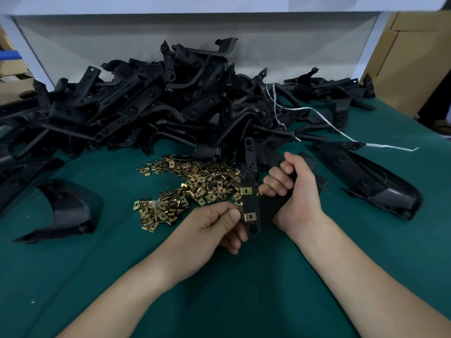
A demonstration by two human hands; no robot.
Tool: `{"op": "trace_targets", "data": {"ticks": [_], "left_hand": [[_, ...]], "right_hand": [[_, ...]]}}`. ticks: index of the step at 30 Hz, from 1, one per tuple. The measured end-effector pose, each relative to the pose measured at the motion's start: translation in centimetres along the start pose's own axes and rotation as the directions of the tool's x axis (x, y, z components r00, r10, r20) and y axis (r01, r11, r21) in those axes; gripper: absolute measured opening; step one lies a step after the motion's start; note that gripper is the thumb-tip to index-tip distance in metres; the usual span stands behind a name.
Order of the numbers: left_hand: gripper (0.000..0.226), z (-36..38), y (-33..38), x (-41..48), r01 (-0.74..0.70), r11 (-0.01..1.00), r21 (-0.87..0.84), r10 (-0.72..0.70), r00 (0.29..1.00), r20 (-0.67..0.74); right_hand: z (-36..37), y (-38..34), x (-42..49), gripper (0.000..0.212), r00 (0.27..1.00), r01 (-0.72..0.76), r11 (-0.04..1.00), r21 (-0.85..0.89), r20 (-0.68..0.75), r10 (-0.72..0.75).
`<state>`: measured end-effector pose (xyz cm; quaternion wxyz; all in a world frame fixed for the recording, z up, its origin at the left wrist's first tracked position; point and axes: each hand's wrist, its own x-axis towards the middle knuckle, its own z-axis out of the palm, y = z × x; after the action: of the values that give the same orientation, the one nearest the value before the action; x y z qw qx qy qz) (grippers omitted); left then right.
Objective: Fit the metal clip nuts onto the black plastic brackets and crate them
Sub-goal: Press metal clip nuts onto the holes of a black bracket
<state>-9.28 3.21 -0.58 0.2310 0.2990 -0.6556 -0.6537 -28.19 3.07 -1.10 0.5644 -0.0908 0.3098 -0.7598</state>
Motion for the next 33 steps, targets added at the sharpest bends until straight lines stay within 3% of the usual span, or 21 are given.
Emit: {"op": "trace_targets", "data": {"ticks": [5,14,27,29,33], "left_hand": [[0.023,0.1,0.3,-0.2,0.008,1.000,0.016,-0.008,1.000,0.011],[0.028,1.0,0.2,0.1,0.048,0.988,0.147,-0.030,0.992,-0.124],[0.022,0.9,0.4,0.4,-0.001,0.980,0.198,0.012,0.998,-0.055],[0.032,0.6,0.2,0.4,0.003,0.993,0.117,0.006,0.997,-0.074],[0.045,0.2,-0.4,0.6,0.045,0.977,-0.210,-0.070,0.991,-0.113]], "right_hand": [[-0.1,0.1,0.1,0.040,1.000,0.000,1.000,0.002,-0.001,0.000],[0.3,0.4,0.1,0.042,0.998,0.059,0.997,-0.044,-0.018,-0.060],[0.4,0.3,0.0,0.041,0.997,0.063,0.995,-0.083,-0.041,-0.067],[0.3,0.1,0.0,0.039,0.997,0.045,0.998,-0.048,-0.062,-0.048],[0.2,0.0,0.1,0.038,0.997,0.022,0.999,0.028,-0.075,-0.020]]}}
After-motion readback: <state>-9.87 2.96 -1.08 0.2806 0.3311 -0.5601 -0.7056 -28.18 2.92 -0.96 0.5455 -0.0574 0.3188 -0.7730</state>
